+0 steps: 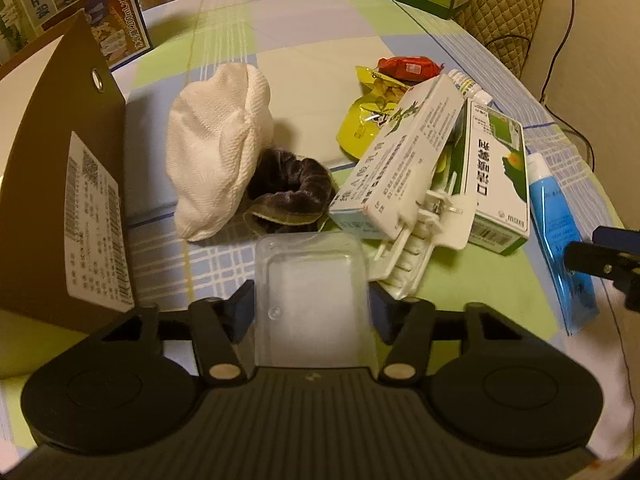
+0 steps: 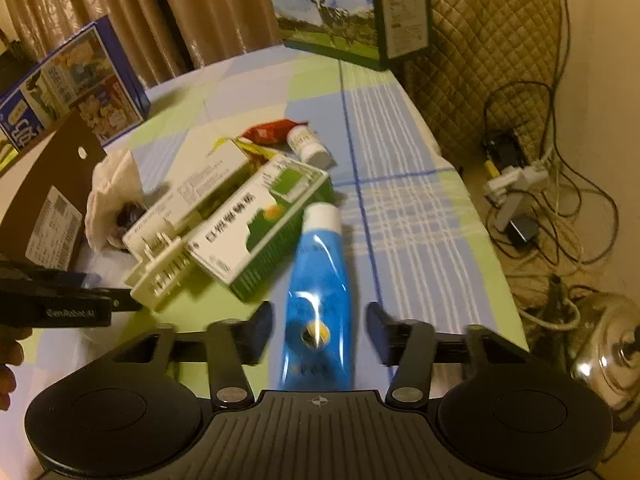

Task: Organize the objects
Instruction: 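Grasp the blue tube with the right tool while the left tool grasps the clear tray, then carry the blue tube and clear tray with both tools over the brown box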

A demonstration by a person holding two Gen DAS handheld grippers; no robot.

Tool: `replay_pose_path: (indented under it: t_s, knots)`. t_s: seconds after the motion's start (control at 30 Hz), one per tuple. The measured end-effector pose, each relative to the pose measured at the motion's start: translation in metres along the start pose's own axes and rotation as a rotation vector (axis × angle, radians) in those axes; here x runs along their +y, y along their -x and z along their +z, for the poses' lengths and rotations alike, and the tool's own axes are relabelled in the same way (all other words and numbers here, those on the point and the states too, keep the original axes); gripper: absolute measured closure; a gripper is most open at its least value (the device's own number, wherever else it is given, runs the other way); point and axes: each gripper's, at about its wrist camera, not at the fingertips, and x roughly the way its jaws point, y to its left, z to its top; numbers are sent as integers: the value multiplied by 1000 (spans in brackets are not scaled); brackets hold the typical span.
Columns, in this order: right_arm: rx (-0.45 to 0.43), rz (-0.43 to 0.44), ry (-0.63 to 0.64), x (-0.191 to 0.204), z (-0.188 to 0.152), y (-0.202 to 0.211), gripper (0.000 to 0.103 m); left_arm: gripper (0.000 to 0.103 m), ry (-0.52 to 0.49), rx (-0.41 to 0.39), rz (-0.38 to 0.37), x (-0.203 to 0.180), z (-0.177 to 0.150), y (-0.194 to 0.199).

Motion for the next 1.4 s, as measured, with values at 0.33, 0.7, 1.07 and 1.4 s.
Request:
replay_pose_path:
  t_s: [0.33, 0.7, 1.07, 1.4]
  knots:
    - [14, -40, 31, 2, 18, -33, 44, 50, 74, -5, 38, 10, -1, 1]
    - [8, -84, 200, 9, 6, -38, 66, 50, 118, 8, 69, 17, -18, 11]
    - [67, 33, 367, 19, -49, 3, 66, 50, 180, 54, 86, 9, -68, 43]
    - [52, 51, 390, 19, -59, 7, 65, 51, 246, 47, 128, -5, -88, 58]
